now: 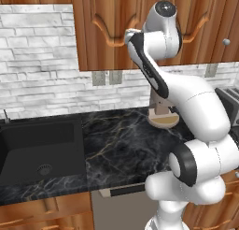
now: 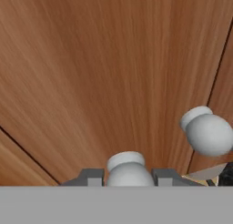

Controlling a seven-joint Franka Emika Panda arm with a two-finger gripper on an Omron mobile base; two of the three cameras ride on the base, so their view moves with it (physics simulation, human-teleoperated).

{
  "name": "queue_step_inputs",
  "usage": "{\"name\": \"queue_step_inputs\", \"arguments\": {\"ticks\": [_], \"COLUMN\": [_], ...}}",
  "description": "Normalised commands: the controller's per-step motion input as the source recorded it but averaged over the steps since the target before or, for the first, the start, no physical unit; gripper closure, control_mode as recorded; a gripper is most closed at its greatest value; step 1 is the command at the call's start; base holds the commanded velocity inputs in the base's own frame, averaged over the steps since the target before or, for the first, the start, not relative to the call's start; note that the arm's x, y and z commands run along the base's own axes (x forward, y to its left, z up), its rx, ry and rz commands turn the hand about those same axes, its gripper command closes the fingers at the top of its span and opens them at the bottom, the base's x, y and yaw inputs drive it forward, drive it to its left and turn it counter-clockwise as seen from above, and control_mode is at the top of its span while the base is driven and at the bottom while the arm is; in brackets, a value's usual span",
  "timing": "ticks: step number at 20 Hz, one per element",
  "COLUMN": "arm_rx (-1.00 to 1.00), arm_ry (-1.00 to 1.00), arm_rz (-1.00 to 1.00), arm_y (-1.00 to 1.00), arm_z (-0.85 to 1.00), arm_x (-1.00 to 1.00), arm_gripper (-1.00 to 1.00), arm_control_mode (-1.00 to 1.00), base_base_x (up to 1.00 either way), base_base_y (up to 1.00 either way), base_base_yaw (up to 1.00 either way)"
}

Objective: Open the cabinet, pick the kettle from the cabinet, and place it in the sink.

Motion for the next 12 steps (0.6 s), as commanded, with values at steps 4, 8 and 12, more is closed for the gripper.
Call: {"name": "queue_step_inputs", "arguments": {"ticks": [4,8,12], "arm_rx": [0.06,0.06,0.04], "arm_ry": [0.0,-0.02,-0.02], "arm_rz": [-0.08,-0.07,-0.07], "arm_y": [0.22,0.21,0.18], "arm_z": [-0.1,-0.05,0.0], "arm_x": [-0.14,-0.24,-0.35], "arm_gripper": [1.0,1.0,1.0], "arm_control_mode": [-1.0,-1.0,-1.0], "base_base_x": [0.0,0.0,0.0], "base_base_y": [0.0,0.0,0.0], "base_base_yaw": [0.0,0.0,0.0]}}
